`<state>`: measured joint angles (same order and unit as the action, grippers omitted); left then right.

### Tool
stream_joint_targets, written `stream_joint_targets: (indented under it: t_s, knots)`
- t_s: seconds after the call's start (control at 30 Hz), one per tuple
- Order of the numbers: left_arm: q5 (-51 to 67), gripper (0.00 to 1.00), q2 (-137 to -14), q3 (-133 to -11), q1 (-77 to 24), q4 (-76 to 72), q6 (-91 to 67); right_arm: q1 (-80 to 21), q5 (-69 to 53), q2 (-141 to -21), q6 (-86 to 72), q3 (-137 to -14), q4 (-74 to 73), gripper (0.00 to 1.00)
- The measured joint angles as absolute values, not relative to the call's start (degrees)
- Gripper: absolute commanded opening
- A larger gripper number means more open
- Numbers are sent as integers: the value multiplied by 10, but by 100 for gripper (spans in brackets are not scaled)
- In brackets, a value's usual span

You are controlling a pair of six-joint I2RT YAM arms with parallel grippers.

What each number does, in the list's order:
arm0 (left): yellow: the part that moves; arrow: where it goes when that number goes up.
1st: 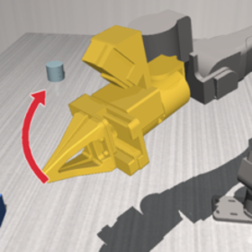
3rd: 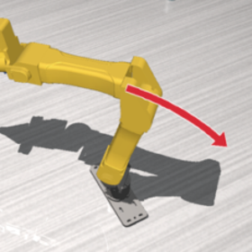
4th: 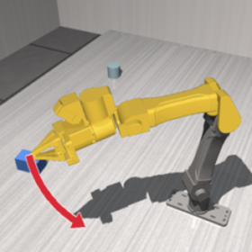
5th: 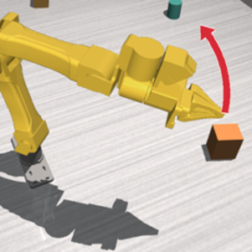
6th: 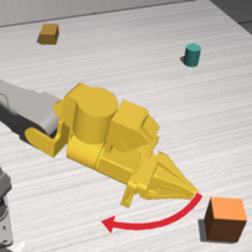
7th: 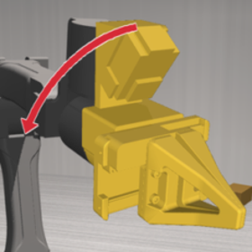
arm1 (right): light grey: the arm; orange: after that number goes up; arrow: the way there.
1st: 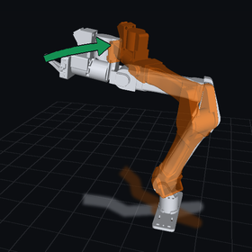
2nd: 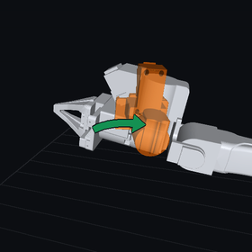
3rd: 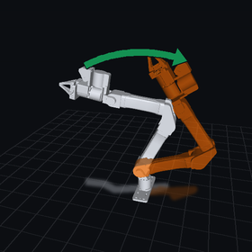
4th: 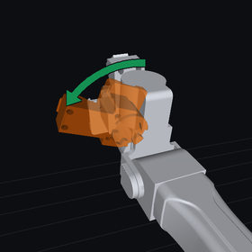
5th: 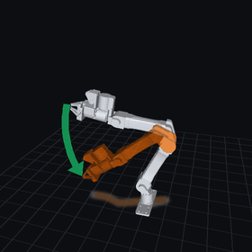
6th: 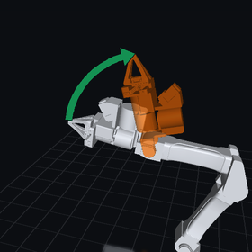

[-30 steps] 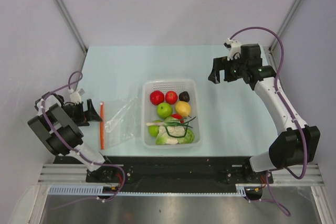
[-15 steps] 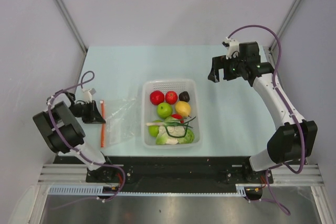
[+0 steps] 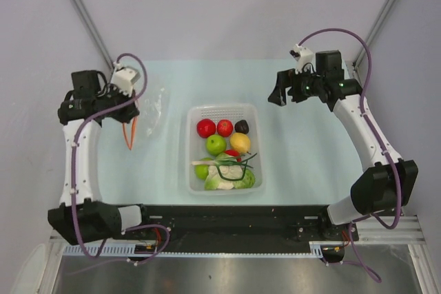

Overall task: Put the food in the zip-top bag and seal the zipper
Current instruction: Pick up the zipper food storage bag at the center of the board, then open the zipper of the food storage bag.

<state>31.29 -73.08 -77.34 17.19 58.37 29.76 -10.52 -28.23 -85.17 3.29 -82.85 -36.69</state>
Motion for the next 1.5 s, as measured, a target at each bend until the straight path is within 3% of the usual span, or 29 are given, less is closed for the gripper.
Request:
stream_joint_targets:
  t_s: [0.2,0.33,0.43,0.57,0.77,0.9,1.0,1.33,1.5]
  knots:
    - [248,0,-691,-909,-46,530,318,-80,-331,-852,45,-899,-382,100]
    - [201,0,-713,-987,-172,491,397,-4,-384,-852,39,-966,-389,100]
    - [169,0,-737,-990,-275,463,488,49,-406,-852,33,-1007,-394,100]
    - [134,0,-754,-908,-360,413,634,67,-415,-844,39,-1046,-412,100]
    - [141,0,-741,-775,-394,341,828,8,-394,-800,70,-1047,-456,100]
    - [142,0,-715,-714,-420,279,926,-93,-352,-774,93,-1047,-465,92]
    - [144,0,-707,-709,-441,258,978,-158,-337,-769,100,-1051,-466,83]
    - [147,0,-723,-751,-477,255,1057,-314,-264,-813,125,-1053,-477,74]
    - [147,0,-725,-752,-484,258,1072,-353,-203,-823,147,-1052,-484,64]
